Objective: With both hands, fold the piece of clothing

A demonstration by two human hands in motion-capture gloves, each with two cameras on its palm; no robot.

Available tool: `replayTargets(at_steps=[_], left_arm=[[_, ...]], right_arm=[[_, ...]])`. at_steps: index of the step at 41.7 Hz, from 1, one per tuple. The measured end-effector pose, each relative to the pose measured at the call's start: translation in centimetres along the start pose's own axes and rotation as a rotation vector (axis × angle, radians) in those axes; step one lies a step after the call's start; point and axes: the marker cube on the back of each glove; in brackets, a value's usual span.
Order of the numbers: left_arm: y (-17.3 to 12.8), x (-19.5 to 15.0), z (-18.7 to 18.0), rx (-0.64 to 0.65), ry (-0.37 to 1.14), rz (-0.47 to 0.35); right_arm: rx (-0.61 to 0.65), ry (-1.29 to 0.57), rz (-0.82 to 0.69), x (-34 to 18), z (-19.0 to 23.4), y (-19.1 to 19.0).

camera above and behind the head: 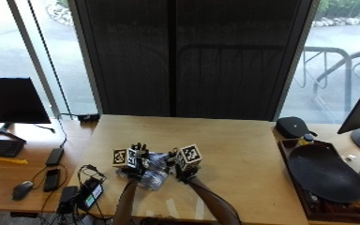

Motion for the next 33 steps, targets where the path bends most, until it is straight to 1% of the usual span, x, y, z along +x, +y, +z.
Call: replayTargets(at_steps=[2,4,7,11,13,17,19,22,23,26,28,31,32,33], left_arm=[[-0.7,-1.2,-0.4,0.031,0.007,-0.057],[-0.5,-2.1,-0.9,0.053,0.021,-0.103],[0.1,-3.7,-0.8,0.082,0.03,-0.153],[0.9,-4.8,-1.8,0.129,0.057,-0.182],[1.4,-4.6,-2.9,0.154,0.067,-0.181],[2.3,-3.2,-5.1,0.195,0.072,-0.159],[2.7,-3.1,-5.1,0.195,0.056,-0.151],[3.3,-2.6,-5.1,0.179,0.043,-0.145],[3.5,-2.4,-5.0,0.171,0.045,-0.145],[4.0,-2.1,-4.4,0.14,0.059,-0.148],[4.3,-2.1,-3.6,0.112,0.068,-0.15],[4.7,-2.4,-2.2,0.069,0.076,-0.157],[4.9,-2.4,-1.8,0.056,0.078,-0.16],[5.0,-2.5,-1.3,0.043,0.081,-0.165]], right_arm=[[-0.015,-0.054,-0.064,-2.8,3.6,-1.2],[-0.019,-0.092,-0.106,-5.5,6.0,-1.9],[-0.031,-0.109,-0.127,-8.9,6.3,-2.3],[-0.141,-0.188,-0.133,-13.2,6.2,-2.0],[-0.127,-0.122,-0.13,-13.9,6.9,-3.1],[-0.016,0.071,-0.144,-14.5,7.5,-5.6],[-0.019,0.167,-0.146,-14.7,7.4,-5.8],[-0.037,0.369,-0.139,-13.6,6.9,-5.4],[-0.037,0.408,-0.138,-13.3,6.8,-5.2],[-0.003,0.409,-0.135,-12.2,6.7,-4.8],[0.069,0.356,-0.124,-10.8,7.2,-5.2],[0.22,0.271,-0.105,-8.1,7.6,-6.4],[0.238,0.244,-0.098,-7.1,7.5,-6.4],[0.209,0.209,-0.089,-6.2,7.5,-5.7]])
